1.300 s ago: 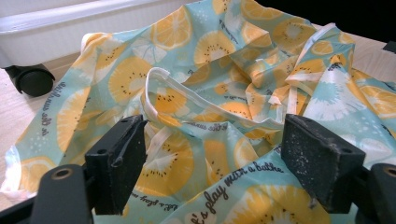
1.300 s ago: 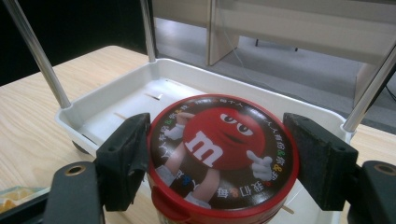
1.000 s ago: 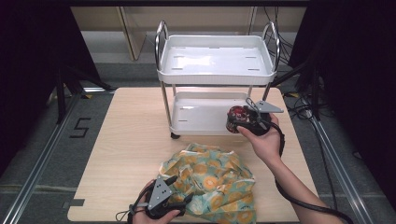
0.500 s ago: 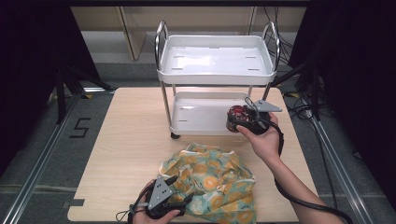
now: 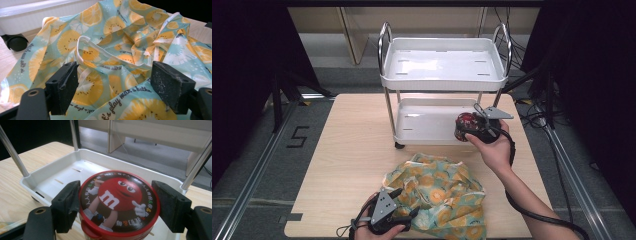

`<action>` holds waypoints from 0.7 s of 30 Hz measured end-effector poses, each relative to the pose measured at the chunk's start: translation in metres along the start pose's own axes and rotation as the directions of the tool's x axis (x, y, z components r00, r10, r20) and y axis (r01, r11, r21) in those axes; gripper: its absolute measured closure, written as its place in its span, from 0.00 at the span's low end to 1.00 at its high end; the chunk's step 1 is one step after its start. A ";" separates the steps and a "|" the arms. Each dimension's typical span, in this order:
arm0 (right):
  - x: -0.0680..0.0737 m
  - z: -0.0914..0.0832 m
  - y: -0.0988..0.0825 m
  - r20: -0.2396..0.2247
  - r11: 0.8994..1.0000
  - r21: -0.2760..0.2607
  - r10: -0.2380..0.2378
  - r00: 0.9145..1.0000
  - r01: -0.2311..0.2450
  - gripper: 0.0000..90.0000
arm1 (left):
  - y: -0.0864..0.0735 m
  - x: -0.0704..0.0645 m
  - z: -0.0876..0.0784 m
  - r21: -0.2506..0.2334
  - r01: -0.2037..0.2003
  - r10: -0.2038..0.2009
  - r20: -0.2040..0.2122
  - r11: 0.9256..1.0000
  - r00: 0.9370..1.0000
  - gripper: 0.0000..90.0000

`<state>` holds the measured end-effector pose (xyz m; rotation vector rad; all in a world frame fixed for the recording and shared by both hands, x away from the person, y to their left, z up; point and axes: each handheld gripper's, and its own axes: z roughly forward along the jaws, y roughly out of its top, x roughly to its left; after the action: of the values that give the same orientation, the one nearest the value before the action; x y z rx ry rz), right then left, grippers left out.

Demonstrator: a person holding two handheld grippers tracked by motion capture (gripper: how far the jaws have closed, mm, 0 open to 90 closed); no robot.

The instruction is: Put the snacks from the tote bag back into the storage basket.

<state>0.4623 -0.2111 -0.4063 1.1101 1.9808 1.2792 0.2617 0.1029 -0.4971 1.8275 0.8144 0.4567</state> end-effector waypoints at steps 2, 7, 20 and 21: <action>0.000 0.001 0.000 0.004 1.000 -0.002 0.000 1.000 0.000 0.30 | 0.000 0.000 0.000 0.000 0.000 0.000 0.000 1.000 1.000 0.25; 0.000 0.001 0.000 0.007 1.000 0.009 0.002 1.000 -0.002 0.30 | 0.000 0.000 0.000 -0.006 0.007 -0.007 0.001 1.000 1.000 0.25; -0.002 0.005 0.000 0.019 1.000 0.000 -0.010 1.000 0.010 0.30 | 0.000 0.000 0.000 -0.007 0.008 -0.008 0.001 1.000 1.000 0.25; -0.001 0.006 0.000 0.018 1.000 -0.006 -0.005 1.000 0.005 0.30 | 0.000 0.000 0.000 -0.007 0.008 -0.008 0.001 1.000 1.000 0.25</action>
<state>0.4675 -0.2092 -0.4084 1.1093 1.9637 1.2676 0.2614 0.1026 -0.4973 1.8174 0.8180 0.4527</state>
